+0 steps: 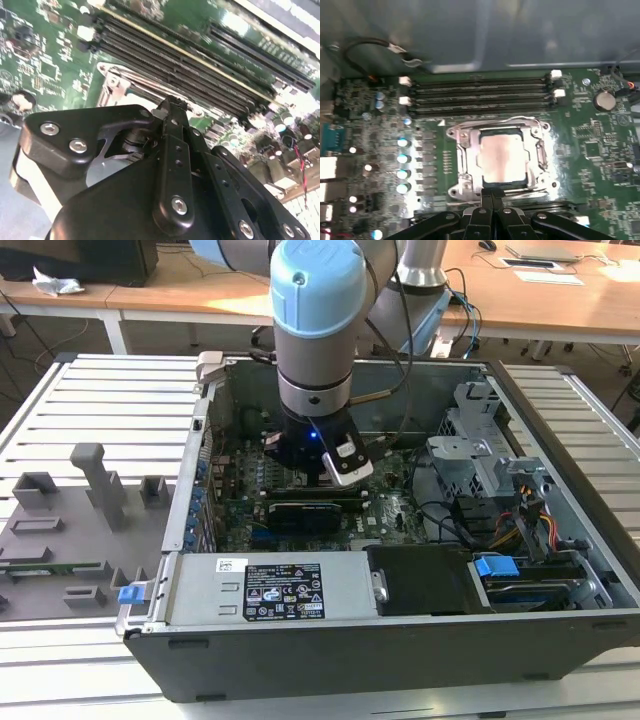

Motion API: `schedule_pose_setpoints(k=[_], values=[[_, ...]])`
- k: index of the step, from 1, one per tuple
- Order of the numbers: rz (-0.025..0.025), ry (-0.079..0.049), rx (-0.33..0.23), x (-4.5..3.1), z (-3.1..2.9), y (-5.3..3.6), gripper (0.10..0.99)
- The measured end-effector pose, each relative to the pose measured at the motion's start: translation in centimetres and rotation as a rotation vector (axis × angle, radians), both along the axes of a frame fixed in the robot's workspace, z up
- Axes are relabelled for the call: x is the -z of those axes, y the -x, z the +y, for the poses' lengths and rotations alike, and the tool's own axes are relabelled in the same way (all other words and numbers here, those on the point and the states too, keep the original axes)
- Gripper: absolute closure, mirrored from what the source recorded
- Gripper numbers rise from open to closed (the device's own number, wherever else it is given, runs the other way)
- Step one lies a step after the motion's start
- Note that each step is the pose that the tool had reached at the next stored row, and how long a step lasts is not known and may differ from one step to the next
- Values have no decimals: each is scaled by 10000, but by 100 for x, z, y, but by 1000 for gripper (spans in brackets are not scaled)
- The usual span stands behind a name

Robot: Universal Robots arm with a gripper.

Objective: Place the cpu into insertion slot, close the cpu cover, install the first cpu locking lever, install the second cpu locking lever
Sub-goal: 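Install the second cpu locking lever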

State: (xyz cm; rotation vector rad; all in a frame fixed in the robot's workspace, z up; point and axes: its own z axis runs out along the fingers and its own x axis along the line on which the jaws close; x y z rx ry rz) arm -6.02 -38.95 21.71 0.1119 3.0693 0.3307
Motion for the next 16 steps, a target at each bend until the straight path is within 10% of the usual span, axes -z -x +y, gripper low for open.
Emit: schedule_pose_setpoints(k=[9, 16], values=[[18, 690, 2, 0, 357, -97, 980], [21, 947, 0, -102, 453, -117, 980]])
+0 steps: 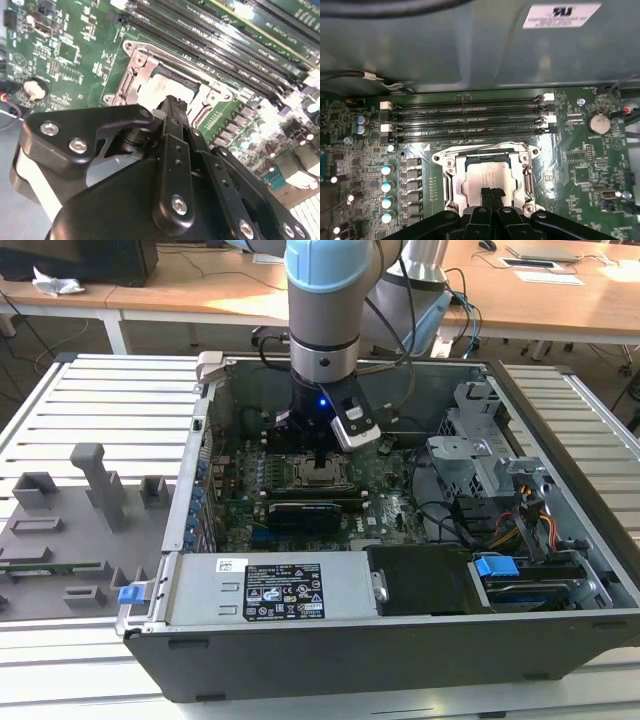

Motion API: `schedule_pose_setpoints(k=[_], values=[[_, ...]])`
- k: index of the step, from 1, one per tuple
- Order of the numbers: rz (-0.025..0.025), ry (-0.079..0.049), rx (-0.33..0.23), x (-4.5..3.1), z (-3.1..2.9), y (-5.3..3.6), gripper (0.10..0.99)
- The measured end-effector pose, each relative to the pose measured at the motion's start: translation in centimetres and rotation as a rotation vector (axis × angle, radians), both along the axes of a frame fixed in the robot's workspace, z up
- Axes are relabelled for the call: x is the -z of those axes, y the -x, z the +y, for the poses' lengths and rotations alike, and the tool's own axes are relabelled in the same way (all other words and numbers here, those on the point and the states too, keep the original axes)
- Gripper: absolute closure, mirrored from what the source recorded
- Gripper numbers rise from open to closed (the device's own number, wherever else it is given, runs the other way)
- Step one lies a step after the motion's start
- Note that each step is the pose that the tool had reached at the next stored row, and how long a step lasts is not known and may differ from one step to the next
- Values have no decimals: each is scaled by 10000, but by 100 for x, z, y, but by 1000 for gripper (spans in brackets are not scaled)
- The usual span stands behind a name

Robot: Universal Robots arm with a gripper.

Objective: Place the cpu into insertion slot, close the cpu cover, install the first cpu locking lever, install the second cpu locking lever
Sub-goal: 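Install the second cpu locking lever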

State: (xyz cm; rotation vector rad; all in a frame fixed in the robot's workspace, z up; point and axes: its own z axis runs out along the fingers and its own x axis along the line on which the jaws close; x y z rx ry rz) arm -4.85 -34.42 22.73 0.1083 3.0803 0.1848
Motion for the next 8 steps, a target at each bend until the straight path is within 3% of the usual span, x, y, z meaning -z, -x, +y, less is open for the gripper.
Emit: schedule_pose_setpoints(k=[8], values=[[-1, 20, 1, -22, 0, 0, 980]])
